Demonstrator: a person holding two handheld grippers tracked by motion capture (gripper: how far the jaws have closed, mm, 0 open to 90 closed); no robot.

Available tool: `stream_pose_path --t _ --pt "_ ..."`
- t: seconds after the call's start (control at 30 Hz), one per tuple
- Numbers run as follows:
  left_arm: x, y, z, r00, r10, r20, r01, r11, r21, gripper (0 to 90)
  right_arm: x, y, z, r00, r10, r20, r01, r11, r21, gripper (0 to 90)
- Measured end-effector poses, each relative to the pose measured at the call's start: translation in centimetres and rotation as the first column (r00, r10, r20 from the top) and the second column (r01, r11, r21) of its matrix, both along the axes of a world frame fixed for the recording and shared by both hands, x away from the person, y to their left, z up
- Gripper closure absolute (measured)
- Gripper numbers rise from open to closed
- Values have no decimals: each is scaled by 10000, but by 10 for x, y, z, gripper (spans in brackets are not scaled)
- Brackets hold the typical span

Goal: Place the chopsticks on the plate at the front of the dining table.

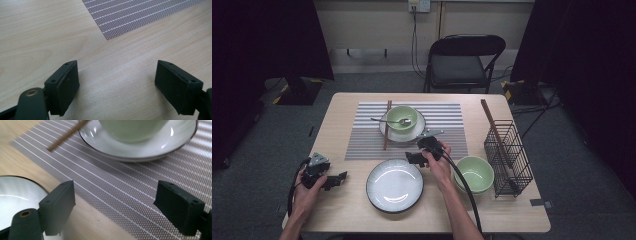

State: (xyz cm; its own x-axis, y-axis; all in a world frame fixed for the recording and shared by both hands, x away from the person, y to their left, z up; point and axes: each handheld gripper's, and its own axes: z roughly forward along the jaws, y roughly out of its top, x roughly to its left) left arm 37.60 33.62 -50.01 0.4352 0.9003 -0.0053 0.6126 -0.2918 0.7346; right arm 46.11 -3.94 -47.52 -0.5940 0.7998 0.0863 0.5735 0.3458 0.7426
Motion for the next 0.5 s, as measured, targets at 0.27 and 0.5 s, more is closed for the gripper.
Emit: stream_pose_path --t 0.27,0.5 --pt "0 2 -2 9999 50 132 -50 10000 22 156 6 -7 -22 9944 -973 414 1006 9909 -889 189" --pt "0 2 -2 9999 47 138 -48 10000 37 155 6 -8 -26 9921 -1133 539 1176 9895 -835 165"
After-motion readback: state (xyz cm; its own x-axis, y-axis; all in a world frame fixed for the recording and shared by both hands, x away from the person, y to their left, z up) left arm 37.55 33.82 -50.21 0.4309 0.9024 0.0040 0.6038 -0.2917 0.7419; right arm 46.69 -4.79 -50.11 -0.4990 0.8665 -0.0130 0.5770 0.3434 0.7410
